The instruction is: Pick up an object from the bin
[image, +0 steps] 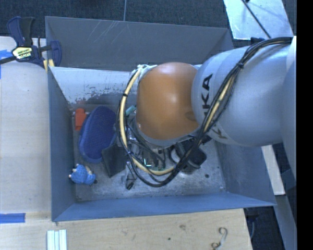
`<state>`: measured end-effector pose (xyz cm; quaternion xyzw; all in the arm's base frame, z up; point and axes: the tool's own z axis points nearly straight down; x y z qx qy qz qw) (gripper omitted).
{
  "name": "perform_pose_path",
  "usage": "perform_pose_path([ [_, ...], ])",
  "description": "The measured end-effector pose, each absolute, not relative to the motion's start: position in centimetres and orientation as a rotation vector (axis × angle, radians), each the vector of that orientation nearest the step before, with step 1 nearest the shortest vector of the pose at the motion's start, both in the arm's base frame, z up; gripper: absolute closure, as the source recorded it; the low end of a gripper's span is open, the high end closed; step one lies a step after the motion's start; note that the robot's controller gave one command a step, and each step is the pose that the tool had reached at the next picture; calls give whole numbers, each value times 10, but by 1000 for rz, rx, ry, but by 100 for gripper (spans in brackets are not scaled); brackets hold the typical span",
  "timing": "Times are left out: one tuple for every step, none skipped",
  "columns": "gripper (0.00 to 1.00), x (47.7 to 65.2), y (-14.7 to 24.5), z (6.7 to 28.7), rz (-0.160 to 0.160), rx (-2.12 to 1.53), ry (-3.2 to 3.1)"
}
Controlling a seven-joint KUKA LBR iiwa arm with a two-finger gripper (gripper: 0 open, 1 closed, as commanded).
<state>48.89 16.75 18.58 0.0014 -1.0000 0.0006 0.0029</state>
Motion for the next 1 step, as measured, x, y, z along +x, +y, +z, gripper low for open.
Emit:
perform_pose_path([
  [0, 533, 120, 146, 4, -60, -3142],
])
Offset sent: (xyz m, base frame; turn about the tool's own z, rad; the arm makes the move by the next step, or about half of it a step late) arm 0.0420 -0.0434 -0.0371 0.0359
